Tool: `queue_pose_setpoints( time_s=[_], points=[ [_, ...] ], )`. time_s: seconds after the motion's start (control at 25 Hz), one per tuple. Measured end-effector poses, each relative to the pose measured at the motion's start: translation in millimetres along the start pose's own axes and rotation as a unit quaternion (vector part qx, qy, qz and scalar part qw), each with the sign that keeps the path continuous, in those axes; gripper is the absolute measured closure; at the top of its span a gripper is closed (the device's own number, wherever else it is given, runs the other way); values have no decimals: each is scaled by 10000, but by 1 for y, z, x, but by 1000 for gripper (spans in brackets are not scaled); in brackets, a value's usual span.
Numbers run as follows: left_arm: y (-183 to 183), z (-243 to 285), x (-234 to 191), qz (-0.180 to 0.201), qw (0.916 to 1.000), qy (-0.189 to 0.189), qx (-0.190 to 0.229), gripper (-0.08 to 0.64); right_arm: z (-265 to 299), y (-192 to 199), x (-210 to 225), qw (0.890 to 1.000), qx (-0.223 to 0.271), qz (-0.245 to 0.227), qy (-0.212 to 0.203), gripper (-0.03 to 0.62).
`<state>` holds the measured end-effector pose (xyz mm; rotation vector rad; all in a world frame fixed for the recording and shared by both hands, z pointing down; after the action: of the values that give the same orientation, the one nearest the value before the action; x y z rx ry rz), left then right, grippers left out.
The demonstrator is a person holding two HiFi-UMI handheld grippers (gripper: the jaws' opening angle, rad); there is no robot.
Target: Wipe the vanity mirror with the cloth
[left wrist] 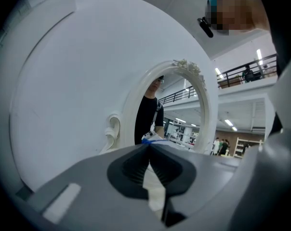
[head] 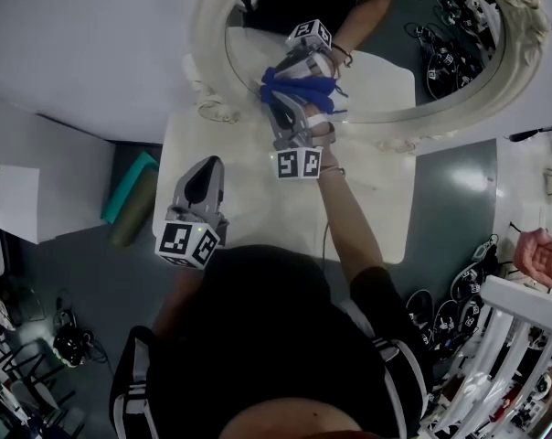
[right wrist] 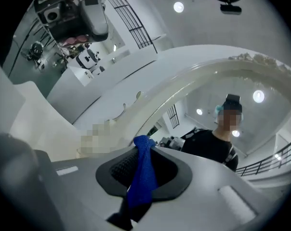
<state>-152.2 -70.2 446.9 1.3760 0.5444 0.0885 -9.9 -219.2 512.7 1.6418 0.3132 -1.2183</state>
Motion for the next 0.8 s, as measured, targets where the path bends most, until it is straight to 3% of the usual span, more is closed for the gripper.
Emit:
queue_pose_setpoints(
  time_s=[0.12, 0.28, 0.4, 0.6, 0.72, 0.8],
  points=[
    [4, -3, 1, -13, 10000, -25, -35, 549, 1, 21, -24, 9977, -163, 547, -370, 535],
    [5, -7, 2, -11, 10000, -32, -39, 549, 0, 32, -31, 9911, -175, 1217, -510, 535],
    [3, -10, 3, -4, 10000, -33, 0, 549, -1, 32, -27, 9789, 11, 1917, -713, 537],
    [4, -10, 10, -9, 10000, 87, 16, 549, 4, 46, -35, 9323, 44, 3387, -1264, 537],
    [4, -12, 15, 5, 9999, 158, 27, 549, 5, 52, -42, 9111, 15, 3849, -1475, 537],
    [2, -16, 18, 6, 9998, 179, 37, 549, 1, 51, -34, 8851, 162, 4404, -1493, 537]
  ],
)
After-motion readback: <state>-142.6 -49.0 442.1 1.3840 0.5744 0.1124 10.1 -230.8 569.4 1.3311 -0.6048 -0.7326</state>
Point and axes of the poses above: the fingertips, and each gripper's own axes: z forward along the fingers, x to its right, y out of its underside, the point moved 5 cm from there along -z, backward along the fingers, and after that the axes turned 2 degrees about -z, right-handed, at the moved point
